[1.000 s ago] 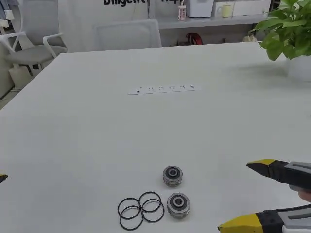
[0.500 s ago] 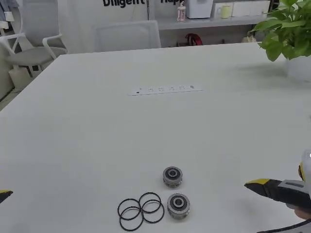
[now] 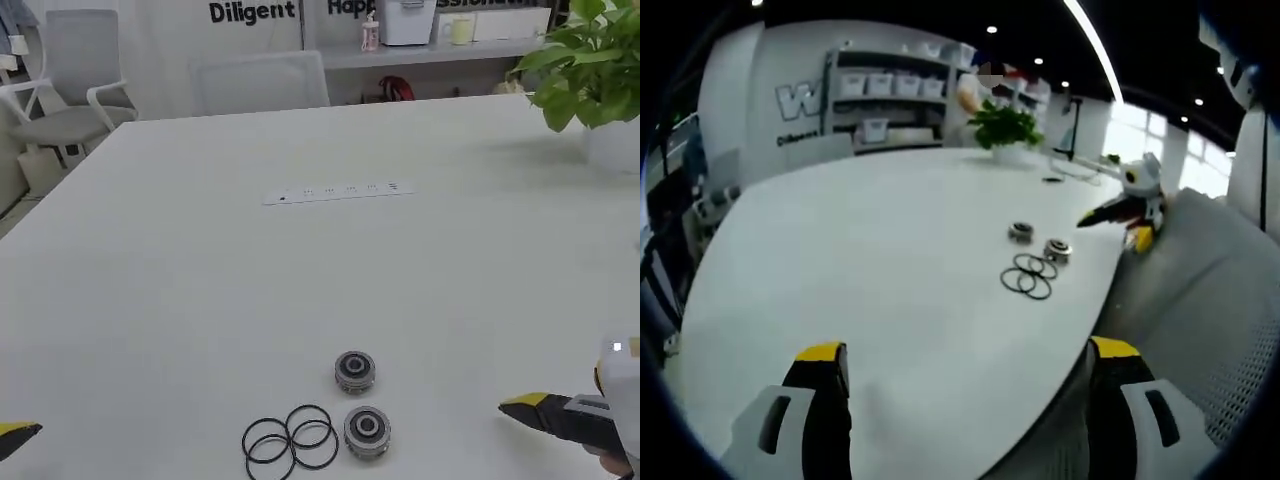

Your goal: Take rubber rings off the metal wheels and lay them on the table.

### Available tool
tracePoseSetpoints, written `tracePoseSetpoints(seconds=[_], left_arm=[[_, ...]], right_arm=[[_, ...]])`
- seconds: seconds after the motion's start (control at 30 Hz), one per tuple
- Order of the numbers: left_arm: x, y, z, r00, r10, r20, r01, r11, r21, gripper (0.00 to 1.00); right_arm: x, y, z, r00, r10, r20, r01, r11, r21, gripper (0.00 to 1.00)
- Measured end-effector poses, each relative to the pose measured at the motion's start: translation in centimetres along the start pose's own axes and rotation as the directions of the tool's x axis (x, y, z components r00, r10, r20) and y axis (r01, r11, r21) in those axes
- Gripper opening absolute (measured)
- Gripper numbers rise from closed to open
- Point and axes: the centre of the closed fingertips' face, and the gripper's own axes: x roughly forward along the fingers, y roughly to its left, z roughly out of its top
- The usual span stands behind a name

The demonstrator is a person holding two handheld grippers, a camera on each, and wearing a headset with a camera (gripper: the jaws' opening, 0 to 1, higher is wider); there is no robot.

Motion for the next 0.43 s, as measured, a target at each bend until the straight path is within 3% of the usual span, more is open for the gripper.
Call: tracePoseSetpoints(seconds=[0.43], left_arm=[[-0.02,-0.49,-0.04,1.0,0.0,0.001,0.0,1.0,-0.018,1.0]], right_arm=[[-0.12,0.33,0.13,1.0,0.002,0.002,-0.002,1.0,0.008,1.0]])
